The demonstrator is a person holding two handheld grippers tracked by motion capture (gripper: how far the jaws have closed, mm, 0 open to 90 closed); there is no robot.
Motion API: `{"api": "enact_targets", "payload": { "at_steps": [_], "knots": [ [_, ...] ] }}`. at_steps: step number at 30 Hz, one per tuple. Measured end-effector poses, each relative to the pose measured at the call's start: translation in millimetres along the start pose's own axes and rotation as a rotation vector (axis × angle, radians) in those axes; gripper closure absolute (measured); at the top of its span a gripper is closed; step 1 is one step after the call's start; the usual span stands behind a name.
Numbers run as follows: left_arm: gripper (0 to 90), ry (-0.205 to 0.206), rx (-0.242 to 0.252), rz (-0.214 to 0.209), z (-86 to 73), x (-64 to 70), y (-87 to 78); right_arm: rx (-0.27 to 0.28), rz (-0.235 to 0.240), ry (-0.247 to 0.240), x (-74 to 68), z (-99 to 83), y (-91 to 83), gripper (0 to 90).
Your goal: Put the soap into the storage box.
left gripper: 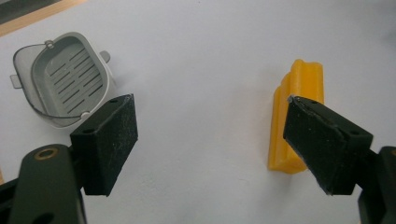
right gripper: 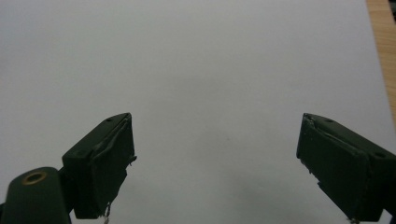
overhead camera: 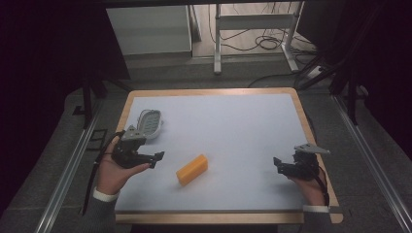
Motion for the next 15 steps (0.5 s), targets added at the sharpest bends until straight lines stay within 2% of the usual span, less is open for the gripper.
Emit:
{"api": "enact_targets", "payload": {
  "at_steps": [8,12,15],
  "knots": [
    [18.7,0.045,-0.055,-0.034,7.9,14.8,12.3,0.013,0.000,0.004,0.1,1.0,-1.1,11.2],
    [18.6,0.054,-0.061,-0.048,12.5,19.6,17.8,0.008,-0.005,0.006,1.6,0.3,-1.0,11.2],
    [19.0,0.062,-0.048,-0.043,15.6,22.2,20.9,0.003,-0.010,0.002,2.3,-0.4,-0.3,11.2]
  ]
}}
Point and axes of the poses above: each handheld gripper's, and its own axes: y roughly forward along the jaws, z roughly out of its top, x roughly to its right, the point moved 7 cm from there along y, roughly forward along the jaws, and after that the axes turned 7 degrees about y, right-handed, at the moved point
